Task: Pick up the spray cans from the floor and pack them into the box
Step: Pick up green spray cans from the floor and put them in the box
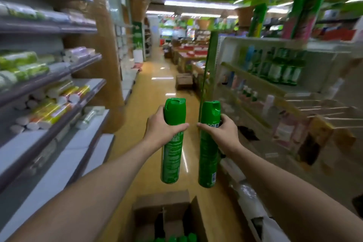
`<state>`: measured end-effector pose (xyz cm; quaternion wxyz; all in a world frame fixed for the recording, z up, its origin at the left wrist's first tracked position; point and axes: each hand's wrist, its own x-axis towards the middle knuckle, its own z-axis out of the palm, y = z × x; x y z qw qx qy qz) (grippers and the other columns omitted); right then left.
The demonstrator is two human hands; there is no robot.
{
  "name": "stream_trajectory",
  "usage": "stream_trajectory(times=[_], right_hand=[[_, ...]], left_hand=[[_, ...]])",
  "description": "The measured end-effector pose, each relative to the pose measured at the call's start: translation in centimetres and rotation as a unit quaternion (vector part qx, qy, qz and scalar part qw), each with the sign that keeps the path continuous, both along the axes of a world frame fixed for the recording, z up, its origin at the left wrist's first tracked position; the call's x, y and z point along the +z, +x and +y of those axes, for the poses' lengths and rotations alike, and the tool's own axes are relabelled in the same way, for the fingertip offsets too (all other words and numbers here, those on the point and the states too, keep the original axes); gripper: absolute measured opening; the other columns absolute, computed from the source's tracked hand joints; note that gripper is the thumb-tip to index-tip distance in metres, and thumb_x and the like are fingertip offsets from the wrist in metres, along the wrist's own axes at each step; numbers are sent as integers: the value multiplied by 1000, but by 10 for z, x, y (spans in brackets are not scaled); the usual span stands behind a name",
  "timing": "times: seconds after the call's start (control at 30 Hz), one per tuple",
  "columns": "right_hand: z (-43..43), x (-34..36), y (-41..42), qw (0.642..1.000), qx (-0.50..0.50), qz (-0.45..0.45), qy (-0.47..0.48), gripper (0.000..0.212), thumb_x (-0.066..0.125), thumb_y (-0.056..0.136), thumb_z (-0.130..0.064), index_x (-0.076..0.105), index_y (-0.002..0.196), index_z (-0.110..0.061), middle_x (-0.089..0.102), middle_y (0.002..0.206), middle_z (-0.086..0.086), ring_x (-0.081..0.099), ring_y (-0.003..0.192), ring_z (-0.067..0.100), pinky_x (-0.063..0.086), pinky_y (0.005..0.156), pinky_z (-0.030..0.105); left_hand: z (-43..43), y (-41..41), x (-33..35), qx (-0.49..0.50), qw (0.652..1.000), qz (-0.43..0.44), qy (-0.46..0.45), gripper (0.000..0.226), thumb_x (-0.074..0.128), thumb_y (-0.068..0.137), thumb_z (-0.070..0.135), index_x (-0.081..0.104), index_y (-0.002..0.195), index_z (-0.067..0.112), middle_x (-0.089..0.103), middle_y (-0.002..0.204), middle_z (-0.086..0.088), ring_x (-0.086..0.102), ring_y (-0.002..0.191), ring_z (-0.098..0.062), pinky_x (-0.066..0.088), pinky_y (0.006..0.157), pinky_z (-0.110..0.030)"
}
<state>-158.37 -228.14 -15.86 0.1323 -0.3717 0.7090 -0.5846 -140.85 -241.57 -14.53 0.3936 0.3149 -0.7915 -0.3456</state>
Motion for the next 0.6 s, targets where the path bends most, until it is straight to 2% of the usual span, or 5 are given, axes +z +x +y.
stream_trajectory(times=[0.1, 0.23, 0.33, 0.5, 0.6], right_hand=[[-38, -53, -15, 997, 42, -3, 58, 54, 94, 61, -45, 63, 102, -28, 71, 92, -10, 69, 81, 3, 59, 70, 24], [-69, -134, -28, 985, 100, -54, 129, 61, 95, 64, -38, 60, 111, -24, 68, 96, -13, 66, 85, 1, 50, 61, 13], [-79, -196, -34, 972, 115, -93, 182, 64, 95, 64, -36, 58, 114, -24, 67, 99, -11, 65, 90, 4, 52, 65, 16], [-75, -302, -31, 951, 120, -142, 248, 72, 96, 60, -39, 56, 119, -28, 67, 106, -10, 66, 98, 9, 58, 80, 31], [-67, -357, -21, 944, 90, -159, 276, 70, 95, 59, -44, 54, 116, -35, 66, 104, -15, 64, 98, 5, 55, 76, 26]], left_hand=[[-25, -4, -55, 54, 997, -42, 47, 76, 86, 47, 66, 54, 108, 35, 62, 99, 20, 62, 93, -8, 50, 70, -25], [-45, -3, -141, 109, 980, -102, 132, 87, 86, 41, 68, 58, 115, 30, 66, 107, 11, 63, 101, -15, 57, 83, -39], [-47, 7, -203, 131, 963, -146, 185, 97, 88, 41, 65, 59, 124, 25, 67, 115, 4, 63, 108, -20, 56, 88, -42], [-38, 28, -299, 164, 930, -207, 254, 90, 95, 49, 53, 59, 127, 26, 65, 113, 10, 61, 107, -13, 47, 81, -25], [-31, 45, -353, 176, 913, -236, 284, 87, 96, 53, 48, 60, 129, 22, 67, 117, 3, 62, 110, -18, 46, 83, -26]])
